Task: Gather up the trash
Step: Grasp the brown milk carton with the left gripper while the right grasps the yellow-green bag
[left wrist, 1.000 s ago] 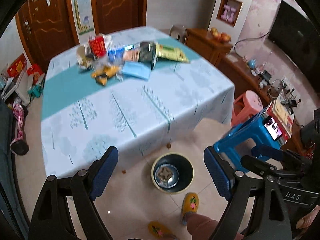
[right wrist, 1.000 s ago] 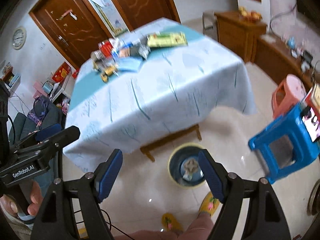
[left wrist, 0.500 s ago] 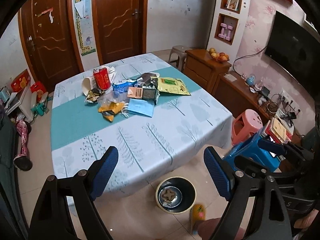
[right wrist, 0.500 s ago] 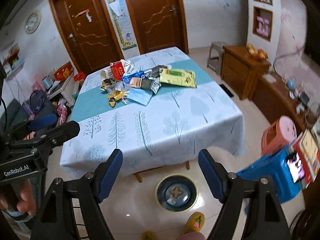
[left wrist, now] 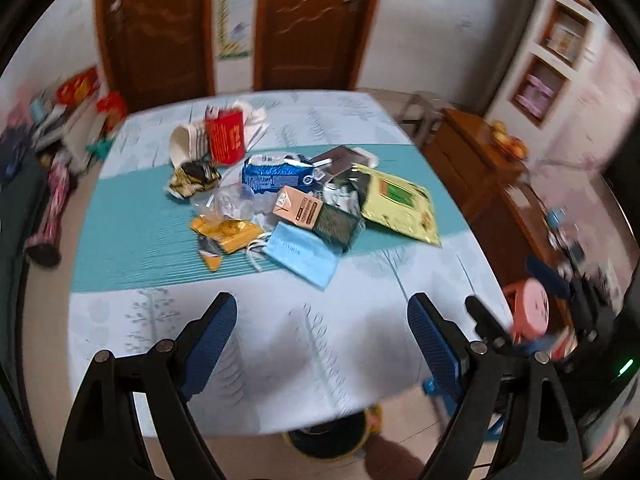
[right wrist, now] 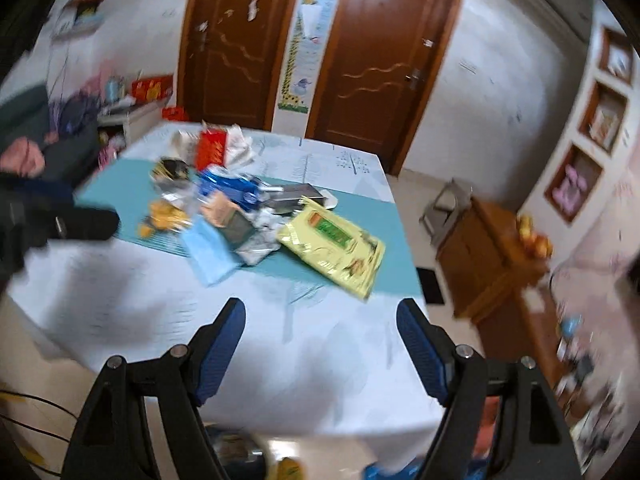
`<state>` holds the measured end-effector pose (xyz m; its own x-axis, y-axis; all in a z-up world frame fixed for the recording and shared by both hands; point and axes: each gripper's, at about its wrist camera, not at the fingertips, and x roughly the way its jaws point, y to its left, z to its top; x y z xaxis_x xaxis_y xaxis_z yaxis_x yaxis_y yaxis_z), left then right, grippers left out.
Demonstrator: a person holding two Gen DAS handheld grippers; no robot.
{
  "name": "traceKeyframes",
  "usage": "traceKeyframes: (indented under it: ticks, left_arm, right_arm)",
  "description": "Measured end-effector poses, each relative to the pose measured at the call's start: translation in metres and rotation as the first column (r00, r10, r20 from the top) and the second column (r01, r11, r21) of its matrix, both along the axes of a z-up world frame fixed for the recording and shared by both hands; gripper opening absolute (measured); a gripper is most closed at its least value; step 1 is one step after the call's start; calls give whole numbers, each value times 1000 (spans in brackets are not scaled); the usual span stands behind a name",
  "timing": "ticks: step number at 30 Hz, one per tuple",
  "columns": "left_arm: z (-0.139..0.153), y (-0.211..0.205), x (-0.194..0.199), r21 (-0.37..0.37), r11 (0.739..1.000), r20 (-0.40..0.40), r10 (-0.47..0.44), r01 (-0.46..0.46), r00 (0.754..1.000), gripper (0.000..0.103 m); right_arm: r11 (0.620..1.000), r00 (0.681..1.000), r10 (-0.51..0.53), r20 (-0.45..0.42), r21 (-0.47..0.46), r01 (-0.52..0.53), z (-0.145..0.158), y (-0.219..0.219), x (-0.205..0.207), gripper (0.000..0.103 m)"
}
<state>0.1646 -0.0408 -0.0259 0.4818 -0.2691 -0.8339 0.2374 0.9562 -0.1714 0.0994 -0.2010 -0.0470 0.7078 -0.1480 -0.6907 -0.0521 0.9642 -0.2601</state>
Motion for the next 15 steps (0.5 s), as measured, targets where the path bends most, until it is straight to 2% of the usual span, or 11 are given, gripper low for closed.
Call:
traceKeyframes:
  ticks: [7,15]
  left_arm:
    - [-38,-43,73,1,991,-102,136,-136,985,86]
    - [-62,-41,102,5,962,-167,271,-274,948,85]
  right_arm:
    - [992,991,102,-88,-60,-107,-54,-36,80,78]
    - [945,963,251,-97,-189,-266,-102,-27,129,78]
